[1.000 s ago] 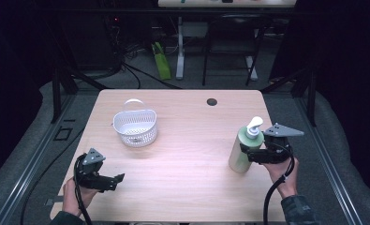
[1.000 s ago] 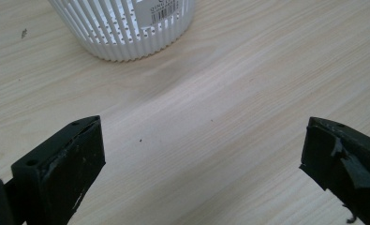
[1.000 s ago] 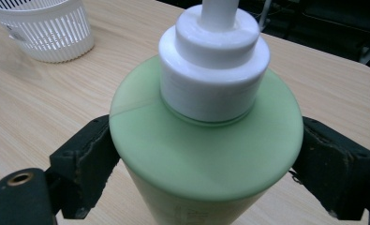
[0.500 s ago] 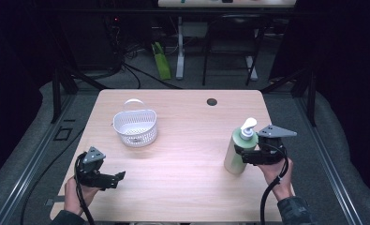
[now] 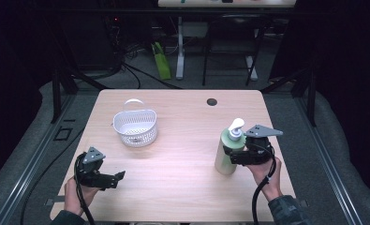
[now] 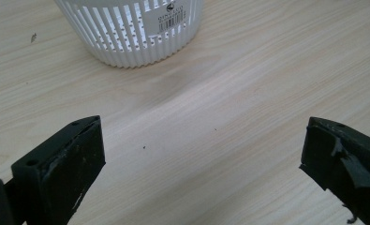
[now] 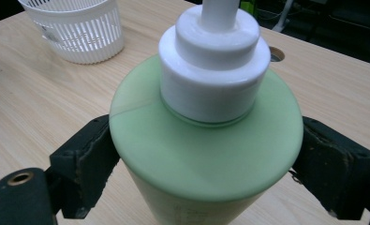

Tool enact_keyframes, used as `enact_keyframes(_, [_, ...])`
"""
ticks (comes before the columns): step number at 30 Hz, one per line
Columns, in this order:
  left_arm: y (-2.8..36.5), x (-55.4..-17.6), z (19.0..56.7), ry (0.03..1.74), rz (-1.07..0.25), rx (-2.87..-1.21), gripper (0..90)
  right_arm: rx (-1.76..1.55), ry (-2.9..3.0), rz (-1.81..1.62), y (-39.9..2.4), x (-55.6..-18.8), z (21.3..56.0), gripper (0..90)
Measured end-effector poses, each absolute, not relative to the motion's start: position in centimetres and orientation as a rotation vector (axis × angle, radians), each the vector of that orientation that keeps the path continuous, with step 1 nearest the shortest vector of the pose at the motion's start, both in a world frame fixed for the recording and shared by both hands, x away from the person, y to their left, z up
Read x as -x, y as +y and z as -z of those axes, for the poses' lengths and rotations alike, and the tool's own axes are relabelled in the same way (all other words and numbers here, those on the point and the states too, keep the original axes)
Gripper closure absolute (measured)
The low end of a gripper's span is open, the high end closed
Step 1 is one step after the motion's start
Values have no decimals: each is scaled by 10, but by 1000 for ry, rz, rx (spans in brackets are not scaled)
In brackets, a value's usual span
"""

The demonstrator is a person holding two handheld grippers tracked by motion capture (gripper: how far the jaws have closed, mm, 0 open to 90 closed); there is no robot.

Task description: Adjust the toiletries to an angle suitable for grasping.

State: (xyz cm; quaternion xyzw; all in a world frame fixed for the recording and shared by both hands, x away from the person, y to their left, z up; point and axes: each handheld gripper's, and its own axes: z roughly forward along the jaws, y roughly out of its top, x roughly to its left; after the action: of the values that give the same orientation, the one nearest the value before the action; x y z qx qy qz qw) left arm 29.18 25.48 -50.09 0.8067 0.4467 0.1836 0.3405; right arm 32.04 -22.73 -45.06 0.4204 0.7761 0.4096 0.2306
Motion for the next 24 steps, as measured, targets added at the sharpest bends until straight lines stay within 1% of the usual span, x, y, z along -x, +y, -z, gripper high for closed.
enact_keyframes(24, [252,-292,500,1149,-506,-2101,0,-1024,2246,-1178,-148,-327,451,123])
